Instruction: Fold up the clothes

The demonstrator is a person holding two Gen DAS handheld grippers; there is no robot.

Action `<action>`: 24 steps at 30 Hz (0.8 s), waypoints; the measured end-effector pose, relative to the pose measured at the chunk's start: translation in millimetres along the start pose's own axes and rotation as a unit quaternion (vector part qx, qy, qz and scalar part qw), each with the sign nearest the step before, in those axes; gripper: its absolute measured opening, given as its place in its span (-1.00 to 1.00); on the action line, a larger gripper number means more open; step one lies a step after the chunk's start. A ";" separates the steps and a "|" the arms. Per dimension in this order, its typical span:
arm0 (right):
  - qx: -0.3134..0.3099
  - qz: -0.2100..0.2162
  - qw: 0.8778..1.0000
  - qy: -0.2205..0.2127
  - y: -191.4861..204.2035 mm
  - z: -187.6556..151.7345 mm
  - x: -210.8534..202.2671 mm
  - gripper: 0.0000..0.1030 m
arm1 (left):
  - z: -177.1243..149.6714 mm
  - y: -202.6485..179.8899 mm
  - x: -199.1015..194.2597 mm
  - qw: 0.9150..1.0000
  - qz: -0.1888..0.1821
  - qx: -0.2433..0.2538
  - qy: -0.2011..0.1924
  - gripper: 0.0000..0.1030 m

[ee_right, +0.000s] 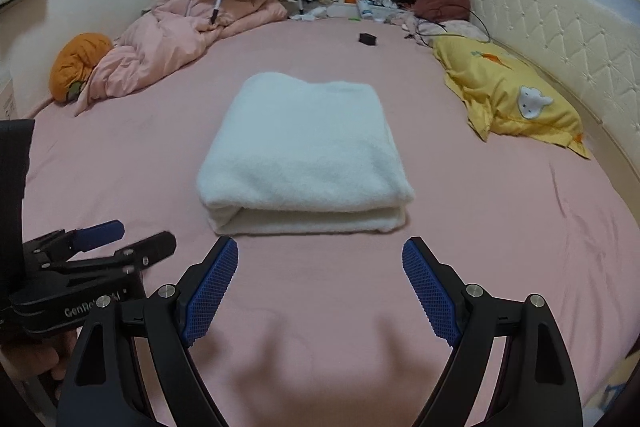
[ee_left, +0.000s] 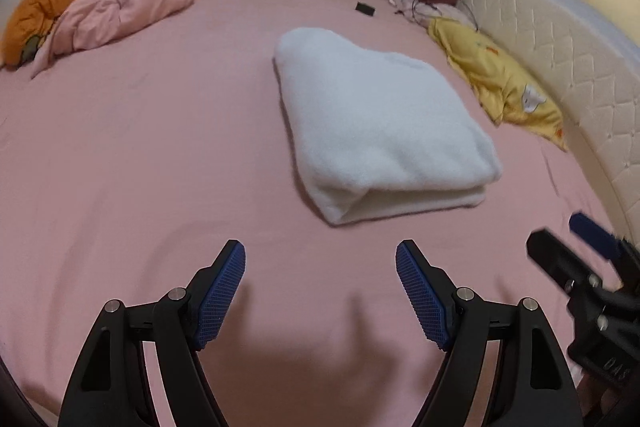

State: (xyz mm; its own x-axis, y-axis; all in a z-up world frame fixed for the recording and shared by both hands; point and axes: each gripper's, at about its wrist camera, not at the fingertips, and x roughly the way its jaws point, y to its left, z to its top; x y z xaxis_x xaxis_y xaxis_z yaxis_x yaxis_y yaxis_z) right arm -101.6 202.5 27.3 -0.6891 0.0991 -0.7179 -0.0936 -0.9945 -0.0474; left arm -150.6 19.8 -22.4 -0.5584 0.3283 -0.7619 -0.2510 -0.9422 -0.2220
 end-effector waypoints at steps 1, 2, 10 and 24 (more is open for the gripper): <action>-0.003 -0.003 1.000 0.001 0.6 0.3 -3.9 0.64 | 0.7 -2.9 -2.2 1.000 0.002 0.010 -0.007 0.52; -0.009 -0.008 1.000 0.001 1.0 1.4 -9.2 0.64 | 0.3 -7.3 -4.5 1.000 0.006 0.026 -0.015 0.52; 0.011 -0.003 1.000 -0.002 -15.7 11.2 -28.5 0.64 | -2.2 -19.5 -2.2 0.998 0.028 0.040 -0.026 0.52; 0.018 0.038 0.999 0.028 -30.4 7.3 35.5 0.64 | 1.7 -32.8 76.6 0.986 0.116 0.116 0.000 0.52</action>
State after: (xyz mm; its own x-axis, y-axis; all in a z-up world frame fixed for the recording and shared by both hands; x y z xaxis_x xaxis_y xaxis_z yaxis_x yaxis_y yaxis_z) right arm -128.5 236.5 8.3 -0.6544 0.0209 -0.7559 -0.0696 -0.9970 0.0327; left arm -186.5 76.0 -72.4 -0.6229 0.1054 -0.7752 -0.2909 -0.9511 0.1044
